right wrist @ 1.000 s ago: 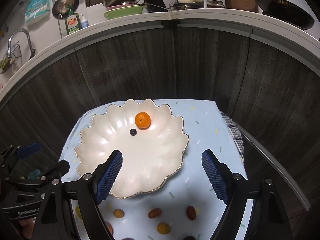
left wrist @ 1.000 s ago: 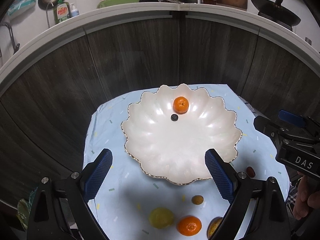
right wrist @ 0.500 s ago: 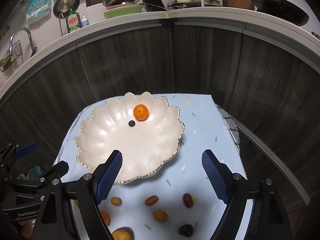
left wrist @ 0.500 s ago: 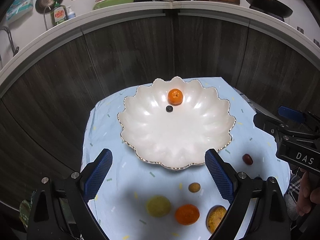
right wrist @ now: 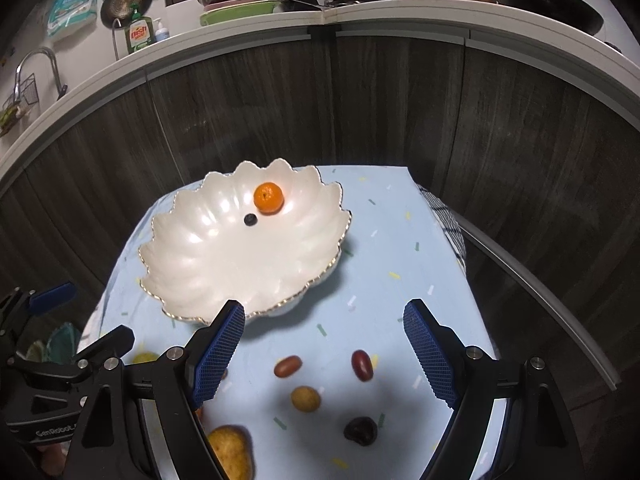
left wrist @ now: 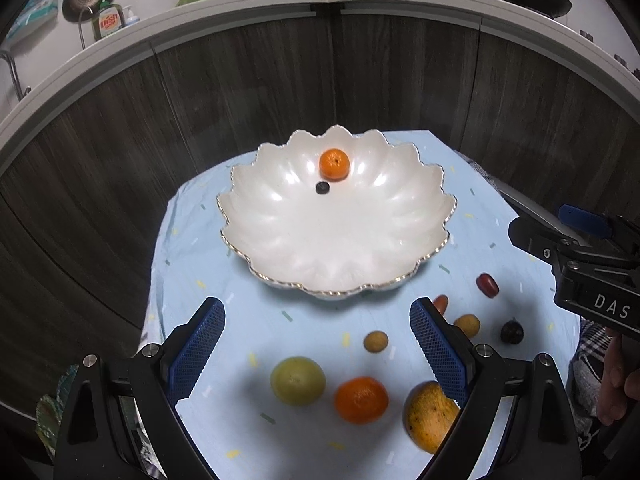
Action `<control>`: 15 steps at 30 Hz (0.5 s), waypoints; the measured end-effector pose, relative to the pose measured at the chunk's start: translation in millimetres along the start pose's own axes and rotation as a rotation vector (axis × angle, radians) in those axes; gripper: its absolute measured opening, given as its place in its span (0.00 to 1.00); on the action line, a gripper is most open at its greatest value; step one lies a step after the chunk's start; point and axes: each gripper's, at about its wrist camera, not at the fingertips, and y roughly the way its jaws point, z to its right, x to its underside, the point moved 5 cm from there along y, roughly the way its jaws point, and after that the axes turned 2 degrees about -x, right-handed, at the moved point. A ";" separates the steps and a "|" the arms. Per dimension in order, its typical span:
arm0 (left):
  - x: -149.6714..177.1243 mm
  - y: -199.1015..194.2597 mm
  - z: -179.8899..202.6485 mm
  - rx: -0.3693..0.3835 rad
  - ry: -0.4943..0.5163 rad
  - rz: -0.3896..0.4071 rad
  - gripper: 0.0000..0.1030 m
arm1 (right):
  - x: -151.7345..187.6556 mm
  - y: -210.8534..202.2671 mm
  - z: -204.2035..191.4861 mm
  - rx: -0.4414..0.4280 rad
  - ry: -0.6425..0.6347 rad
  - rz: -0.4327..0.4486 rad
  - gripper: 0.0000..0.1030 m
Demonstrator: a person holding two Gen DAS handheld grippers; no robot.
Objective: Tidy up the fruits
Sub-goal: 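Withdraw both open tools from the bowl back toward the remaining fruit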
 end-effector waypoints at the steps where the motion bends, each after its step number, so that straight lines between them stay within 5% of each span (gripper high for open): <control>1: 2.9 -0.3 1.2 0.002 -0.002 -0.003 0.92 | 2.3 -0.7 0.5 0.002 -0.002 -0.002 0.80; 15: 42.5 -4.6 28.7 -0.013 -0.060 -0.037 0.92 | 42.3 -1.3 22.0 -0.012 -0.032 -0.042 0.80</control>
